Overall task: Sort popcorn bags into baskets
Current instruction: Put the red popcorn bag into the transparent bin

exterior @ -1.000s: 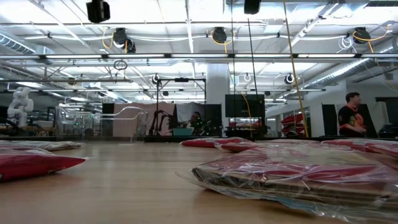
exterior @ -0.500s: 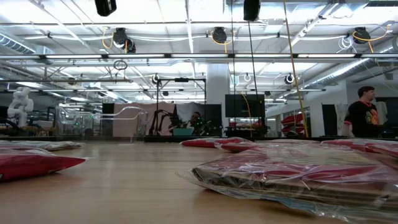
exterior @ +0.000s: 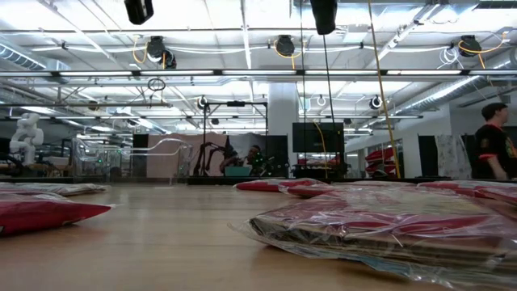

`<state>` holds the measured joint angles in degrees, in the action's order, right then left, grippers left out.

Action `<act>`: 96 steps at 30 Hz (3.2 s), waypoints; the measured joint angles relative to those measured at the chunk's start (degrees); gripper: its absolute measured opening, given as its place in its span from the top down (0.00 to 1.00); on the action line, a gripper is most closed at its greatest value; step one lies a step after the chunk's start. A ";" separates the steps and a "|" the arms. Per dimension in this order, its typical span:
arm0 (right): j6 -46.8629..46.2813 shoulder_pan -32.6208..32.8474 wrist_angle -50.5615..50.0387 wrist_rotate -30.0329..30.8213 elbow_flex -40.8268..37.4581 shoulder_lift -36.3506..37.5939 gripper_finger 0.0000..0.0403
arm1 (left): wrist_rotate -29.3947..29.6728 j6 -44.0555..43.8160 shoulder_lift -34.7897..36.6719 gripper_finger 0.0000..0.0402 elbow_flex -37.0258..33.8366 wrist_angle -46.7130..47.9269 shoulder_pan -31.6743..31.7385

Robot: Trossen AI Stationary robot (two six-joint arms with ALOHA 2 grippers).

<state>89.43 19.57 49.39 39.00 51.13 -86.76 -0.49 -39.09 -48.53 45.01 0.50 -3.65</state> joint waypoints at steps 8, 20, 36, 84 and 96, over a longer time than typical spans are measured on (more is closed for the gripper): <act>-17.43 1.60 -2.73 5.76 0.00 -0.02 0.45 | -0.07 -0.02 4.67 0.95 0.07 5.55 4.87; -68.26 6.52 -22.82 12.13 -0.02 -0.04 0.41 | -0.87 -2.06 9.73 0.95 0.09 14.78 13.42; -101.47 14.70 -41.07 -0.10 -0.04 -0.09 0.41 | -2.86 -0.73 4.10 0.95 14.37 30.48 21.54; -108.41 19.02 -13.80 10.59 -16.35 -0.07 0.41 | 19.18 8.53 -5.91 0.93 26.34 69.84 35.24; -108.74 19.02 -13.59 10.52 -16.35 -0.07 0.41 | 22.86 4.97 -8.94 0.93 26.34 71.92 36.70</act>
<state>-19.31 38.59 35.80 49.52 34.79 -86.83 22.37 -34.13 -57.47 71.35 72.42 33.05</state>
